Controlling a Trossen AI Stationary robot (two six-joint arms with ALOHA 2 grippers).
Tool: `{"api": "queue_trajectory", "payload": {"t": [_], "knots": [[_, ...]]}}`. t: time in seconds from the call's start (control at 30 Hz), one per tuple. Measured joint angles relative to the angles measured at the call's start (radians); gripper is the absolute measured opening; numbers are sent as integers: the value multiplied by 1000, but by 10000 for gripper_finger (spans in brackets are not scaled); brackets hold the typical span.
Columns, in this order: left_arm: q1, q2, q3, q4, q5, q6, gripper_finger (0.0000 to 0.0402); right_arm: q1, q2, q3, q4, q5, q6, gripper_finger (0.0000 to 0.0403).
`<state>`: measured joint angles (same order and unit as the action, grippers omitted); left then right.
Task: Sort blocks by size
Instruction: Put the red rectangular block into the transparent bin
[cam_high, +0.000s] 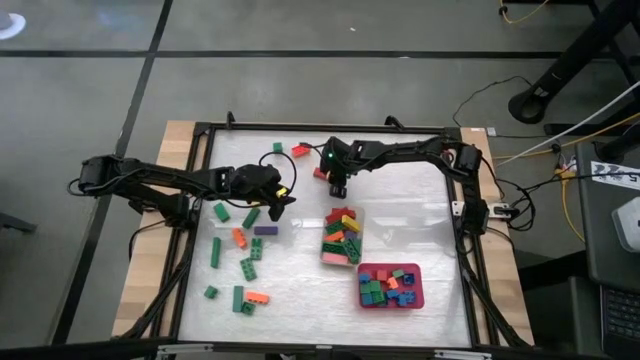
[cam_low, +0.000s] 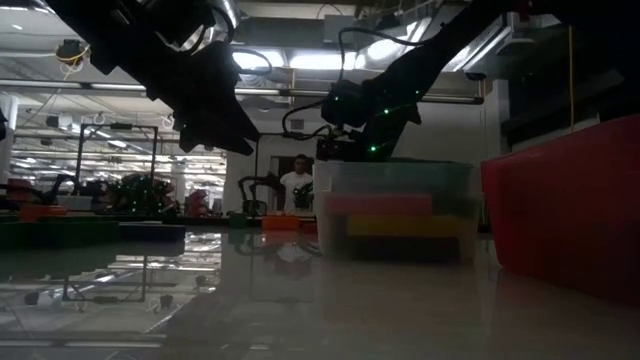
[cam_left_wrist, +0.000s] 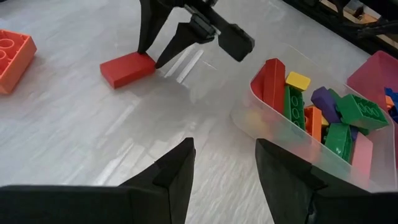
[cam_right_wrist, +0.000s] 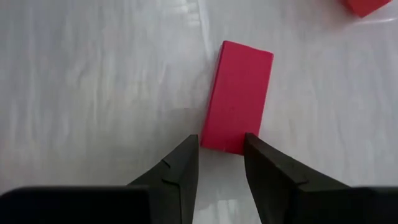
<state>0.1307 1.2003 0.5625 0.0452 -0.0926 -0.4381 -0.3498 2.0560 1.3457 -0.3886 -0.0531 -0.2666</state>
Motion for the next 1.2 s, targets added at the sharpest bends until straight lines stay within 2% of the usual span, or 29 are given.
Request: {"api": "queue_trajectory", "payload": {"t": [0.13, 0.33, 1.2], "knots": [[0, 0, 0, 0, 0, 0, 157, 13, 1, -1, 19, 58, 9, 126], [0, 0, 0, -1, 0, 3, 157, 11, 2, -1, 23, 51, 52, 127], [0, 0, 0, -2, 0, 3, 157, 12, -53, -6, 23, 46, 53, 130]]}}
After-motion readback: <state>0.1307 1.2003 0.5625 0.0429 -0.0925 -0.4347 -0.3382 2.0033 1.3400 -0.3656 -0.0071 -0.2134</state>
